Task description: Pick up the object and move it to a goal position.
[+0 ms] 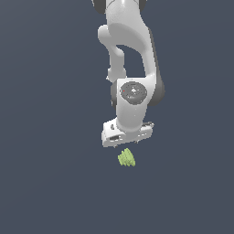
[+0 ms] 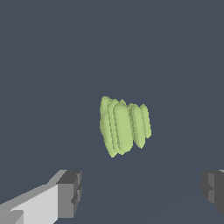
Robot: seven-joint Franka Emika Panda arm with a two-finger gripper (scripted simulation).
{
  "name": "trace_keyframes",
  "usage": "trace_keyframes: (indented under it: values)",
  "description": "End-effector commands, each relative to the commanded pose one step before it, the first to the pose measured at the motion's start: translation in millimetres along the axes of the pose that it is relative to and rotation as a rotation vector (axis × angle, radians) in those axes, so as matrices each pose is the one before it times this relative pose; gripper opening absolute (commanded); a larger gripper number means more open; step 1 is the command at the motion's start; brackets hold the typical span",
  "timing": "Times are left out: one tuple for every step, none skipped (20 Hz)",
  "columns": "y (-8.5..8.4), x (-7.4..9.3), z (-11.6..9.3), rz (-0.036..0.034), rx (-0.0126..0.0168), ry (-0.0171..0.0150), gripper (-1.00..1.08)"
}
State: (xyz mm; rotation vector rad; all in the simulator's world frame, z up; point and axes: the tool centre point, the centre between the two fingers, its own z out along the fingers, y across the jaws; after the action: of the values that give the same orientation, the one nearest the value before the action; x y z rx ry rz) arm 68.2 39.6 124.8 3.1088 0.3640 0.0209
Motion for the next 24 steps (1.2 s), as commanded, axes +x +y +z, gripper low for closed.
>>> trace_keyframes:
  values:
    - [-1.41, 9.14, 12.48, -0.03838, 0.00327, -0.00345, 1.0]
    - [-0.38, 2.88, 4.33, -0.01253, 0.00132, -0.00123, 1.0]
    - [-0.31, 2.59, 4.01, -0.01145, 0.00128, -0.0011, 1.0]
    - [-0.26, 2.32, 3.69, -0.01041, 0.00123, -0.00098, 1.0]
    - [-0.21, 2.06, 3.36, -0.00936, 0.00115, -0.00086, 1.0]
    - [-0.16, 1.81, 3.03, -0.00833, 0.00107, -0.00075, 1.0]
    - [-0.15, 1.58, 2.69, -0.00735, 0.00097, -0.00065, 1.0]
    - [-0.1, 1.35, 2.34, -0.00632, 0.00086, -0.00055, 1.0]
    - [-0.07, 1.12, 1.98, -0.00532, 0.00074, -0.00045, 1.0]
    - [-0.07, 0.91, 1.63, -0.00436, 0.00062, -0.00037, 1.0]
    - [-0.06, 0.71, 1.27, -0.00341, 0.00049, -0.00028, 1.0]
    - [0.0, 0.49, 0.9, -0.00236, 0.00034, -0.00019, 1.0]
    - [0.04, 0.28, 0.54, -0.00136, 0.0002, -0.00011, 1.0]
    - [-0.14, 0.14, 0.2, -0.00068, 0.0001, -0.00006, 1.0]
    - [0.0, -0.92, -0.55, 0.00317, -0.00014, -0.00066, 1.0]
    - [0.02, 0.0, 0.42, 0.0, 0.0, 0.0, 1.0]
    - [0.05, -0.01, 1.27, 0.0, 0.0, 0.0, 1.0]
    - [0.08, -0.03, 2.1, 0.0, 0.0, 0.0, 1.0]
    - [0.11, -0.05, 2.94, 0.0, 0.0, 0.0, 1.0]
    - [-0.32, 0.05, 3.67, -0.00068, 0.00001, 0.00013, 1.0]
    - [0.16, -0.11, 4.58, 0.0, 0.0, 0.0, 1.0]
    - [-0.28, -0.03, 5.29, -0.00068, 0.00001, 0.00013, 1.0]
    - [0.2, -0.2, 6.14, 0.0, 0.0, 0.0, 1.0]
    - [-0.26, -0.09, 6.27, -0.00068, 0.00001, 0.00013, 1.0]
